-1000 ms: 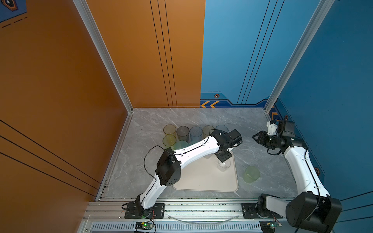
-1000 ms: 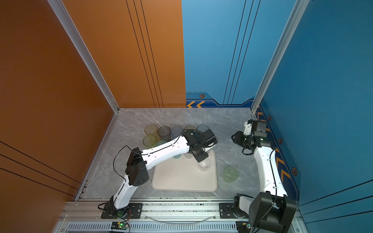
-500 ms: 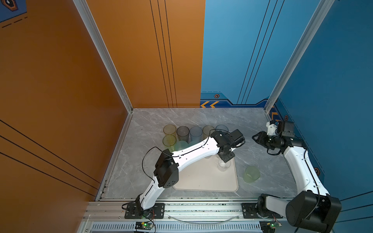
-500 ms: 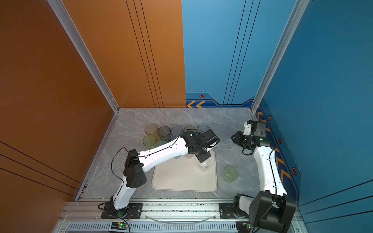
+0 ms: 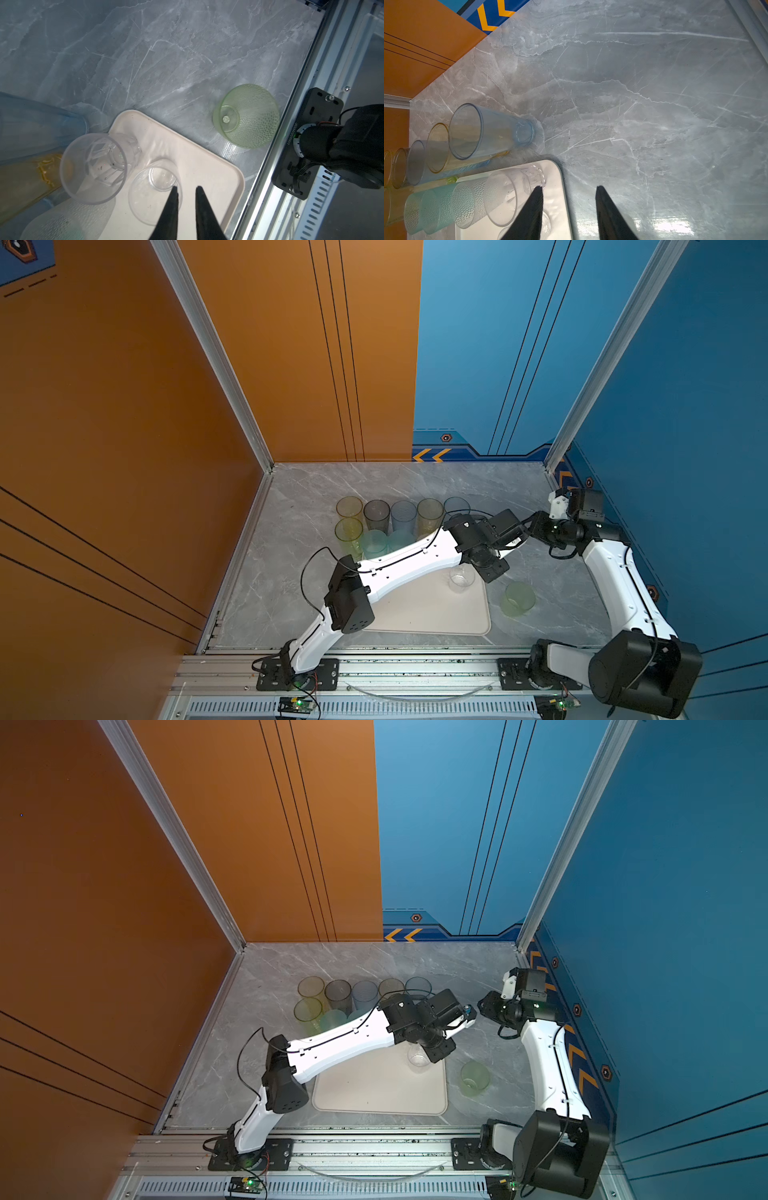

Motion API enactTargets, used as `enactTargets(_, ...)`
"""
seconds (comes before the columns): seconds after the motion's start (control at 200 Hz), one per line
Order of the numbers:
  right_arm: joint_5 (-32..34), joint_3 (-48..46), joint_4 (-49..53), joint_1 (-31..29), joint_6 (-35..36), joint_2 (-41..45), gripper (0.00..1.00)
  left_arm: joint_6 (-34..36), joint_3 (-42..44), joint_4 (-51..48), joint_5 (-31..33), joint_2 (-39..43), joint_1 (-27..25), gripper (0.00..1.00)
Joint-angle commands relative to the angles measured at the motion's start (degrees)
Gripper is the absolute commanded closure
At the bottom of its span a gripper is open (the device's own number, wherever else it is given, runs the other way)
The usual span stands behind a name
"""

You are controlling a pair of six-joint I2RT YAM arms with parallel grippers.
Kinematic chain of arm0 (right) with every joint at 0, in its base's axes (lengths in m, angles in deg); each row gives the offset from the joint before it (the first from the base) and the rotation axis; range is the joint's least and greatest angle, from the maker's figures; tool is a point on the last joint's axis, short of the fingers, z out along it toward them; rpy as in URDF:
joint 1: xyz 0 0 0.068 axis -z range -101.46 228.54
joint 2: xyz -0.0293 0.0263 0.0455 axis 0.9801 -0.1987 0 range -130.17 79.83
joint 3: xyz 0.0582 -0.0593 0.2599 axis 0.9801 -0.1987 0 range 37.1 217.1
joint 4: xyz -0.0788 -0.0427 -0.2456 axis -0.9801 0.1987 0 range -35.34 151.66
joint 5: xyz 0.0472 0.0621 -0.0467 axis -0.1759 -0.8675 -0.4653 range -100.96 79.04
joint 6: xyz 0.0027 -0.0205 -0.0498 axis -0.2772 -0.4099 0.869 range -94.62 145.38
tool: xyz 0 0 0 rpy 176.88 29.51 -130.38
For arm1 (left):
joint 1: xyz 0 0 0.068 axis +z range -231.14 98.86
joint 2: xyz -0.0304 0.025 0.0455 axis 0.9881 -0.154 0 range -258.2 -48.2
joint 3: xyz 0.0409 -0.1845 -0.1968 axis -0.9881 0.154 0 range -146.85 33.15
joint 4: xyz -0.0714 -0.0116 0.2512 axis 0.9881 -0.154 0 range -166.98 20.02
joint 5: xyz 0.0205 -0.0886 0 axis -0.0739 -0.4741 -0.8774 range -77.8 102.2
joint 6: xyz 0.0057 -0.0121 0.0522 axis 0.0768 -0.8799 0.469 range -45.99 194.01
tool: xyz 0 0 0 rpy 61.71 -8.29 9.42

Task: Place the glasses into the tray
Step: 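Reach the left gripper to the pale green textured cup beside the tray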

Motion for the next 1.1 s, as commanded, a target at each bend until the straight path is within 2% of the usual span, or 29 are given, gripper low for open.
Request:
enactTargets(0.0, 1.73, -0.32, 0.81, -0.39, 0.89, 0.22, 0.59, -1.43, -2.61, -0.4, -3.71, -2.9, -0.4, 0.82)
enactTargets(0.18, 2.43, -0.33, 0.9, -0.12, 0.8, 0.01, 0.59, -2.03, -4.77, -0.27, -5.44, -5.65, -1.18, 0.82)
enactTargets(0.32, 2.7, -0.18, 0.85, 0.13, 0.63, 0.04, 0.58, -2.45, -6.56, -0.17, -6.08, -7.53, -1.83, 0.77)
enactTargets(0.591, 4.48, -0.7, 0.8, 2.32, 0.01, 0.45, 0.57, -3.33, -10.44, 0.09, -9.17, -10.99, -2.72, 0.77)
enactTargets(1.097, 2.9, -2.08, -0.55, 6.12, -1.13, 4.2, 0.54, -4.01, -12.52, 0.73, -8.33, -14.26, -3.22, 0.75)
